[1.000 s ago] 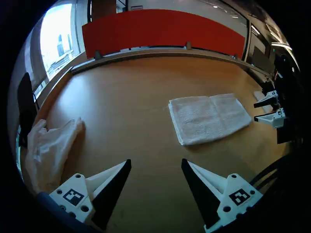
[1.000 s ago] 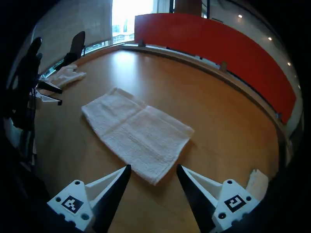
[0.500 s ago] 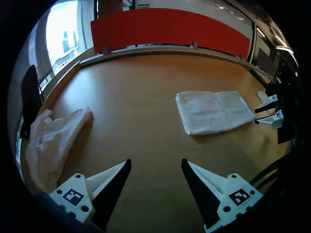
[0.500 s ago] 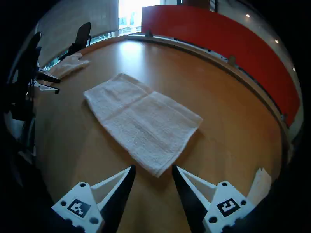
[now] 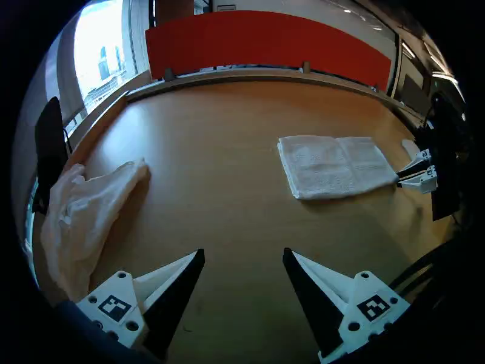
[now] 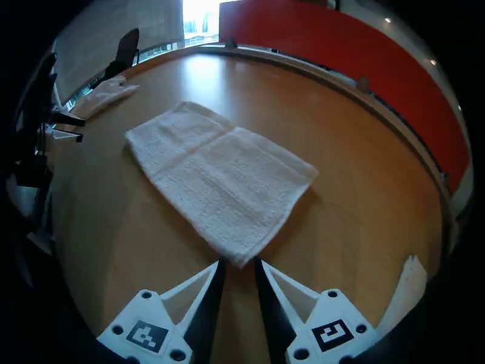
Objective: Fold towel
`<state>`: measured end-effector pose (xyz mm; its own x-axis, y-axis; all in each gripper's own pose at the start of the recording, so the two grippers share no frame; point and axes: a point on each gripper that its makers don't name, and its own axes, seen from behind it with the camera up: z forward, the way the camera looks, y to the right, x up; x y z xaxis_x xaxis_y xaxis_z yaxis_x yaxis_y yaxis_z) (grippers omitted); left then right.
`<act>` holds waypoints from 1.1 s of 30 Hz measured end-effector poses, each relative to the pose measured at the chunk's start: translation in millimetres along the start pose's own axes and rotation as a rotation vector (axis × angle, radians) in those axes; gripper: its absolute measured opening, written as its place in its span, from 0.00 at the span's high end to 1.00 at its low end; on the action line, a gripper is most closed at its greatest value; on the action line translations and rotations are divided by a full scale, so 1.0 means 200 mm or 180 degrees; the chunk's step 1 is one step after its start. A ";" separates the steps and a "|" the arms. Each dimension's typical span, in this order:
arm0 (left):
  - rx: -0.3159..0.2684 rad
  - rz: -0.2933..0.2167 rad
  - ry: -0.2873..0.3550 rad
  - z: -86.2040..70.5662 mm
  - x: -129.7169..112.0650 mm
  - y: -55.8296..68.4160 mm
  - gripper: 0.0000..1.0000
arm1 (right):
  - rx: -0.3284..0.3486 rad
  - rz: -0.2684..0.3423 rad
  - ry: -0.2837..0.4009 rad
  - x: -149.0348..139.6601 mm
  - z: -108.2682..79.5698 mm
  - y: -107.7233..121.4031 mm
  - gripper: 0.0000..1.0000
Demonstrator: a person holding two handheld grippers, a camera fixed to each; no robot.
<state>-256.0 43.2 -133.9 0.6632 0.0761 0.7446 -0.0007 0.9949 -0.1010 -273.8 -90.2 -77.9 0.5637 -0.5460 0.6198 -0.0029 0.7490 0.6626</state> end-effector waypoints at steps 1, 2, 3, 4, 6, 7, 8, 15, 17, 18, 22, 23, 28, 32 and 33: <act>0.0000 0.0000 -0.0001 0.00 0.00 0.00 0.04 | 0.0002 -0.0002 0.0000 0.00 0.00 0.00 0.64; 0.0000 0.0001 -0.0002 0.00 0.00 0.00 0.04 | 0.0004 -0.0004 -0.0001 0.00 0.00 0.00 0.65; 0.0001 0.0001 -0.0003 0.00 0.00 0.00 0.04 | 0.0006 -0.0005 -0.0001 0.00 0.00 0.00 0.67; 0.0001 0.0003 -0.0005 0.00 0.00 0.00 0.04 | 0.0009 -0.0010 0.0002 0.00 0.00 0.00 0.71; 0.0002 0.0006 -0.0009 0.00 -0.01 0.00 0.04 | 0.0015 -0.0018 0.0007 0.00 0.00 0.00 0.79; 0.0001 0.0007 -0.0010 0.00 -0.01 0.00 0.04 | 0.0020 -0.0021 0.0016 0.01 0.00 0.00 0.83; 0.0000 0.0007 -0.0011 0.00 -0.01 0.00 0.04 | 0.0025 -0.0023 0.0024 0.01 0.00 0.00 0.87; 0.0000 0.0009 -0.0009 0.00 -0.01 0.00 0.04 | 0.0014 -0.0027 0.0115 0.06 -0.02 0.00 0.96; -0.0001 0.0009 -0.0004 0.00 0.00 0.00 0.04 | 0.0002 -0.0045 0.0152 0.09 -0.04 0.00 0.96; -0.0002 0.0009 -0.0001 0.00 0.00 0.00 0.04 | -0.0004 -0.0053 0.0169 0.10 -0.05 0.00 0.96; 0.0000 0.0009 0.0007 0.00 0.01 -0.01 0.04 | -0.0041 -0.0089 0.0260 0.17 -0.09 0.00 0.96; 0.0001 0.0010 0.0009 0.00 0.01 -0.01 0.04 | -0.0050 -0.0099 0.0285 0.19 -0.10 0.00 0.96; -0.0001 0.0019 0.0016 -0.01 0.02 -0.01 0.04 | -0.0107 -0.0161 0.0403 0.29 -0.16 0.02 0.96; -0.0005 0.0026 0.0021 -0.01 0.03 -0.01 0.04 | -0.0136 -0.0218 0.0481 0.36 -0.20 0.03 0.96; -0.0006 0.0028 0.0022 -0.01 0.03 -0.01 0.04 | -0.0141 -0.0232 0.0496 0.38 -0.21 0.03 0.96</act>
<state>-250.8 41.4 -130.3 0.6683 0.0843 0.7391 -0.0052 0.9941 -0.1087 -195.9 -110.4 -44.2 0.6823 -0.5374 0.4957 0.0771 0.7272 0.6821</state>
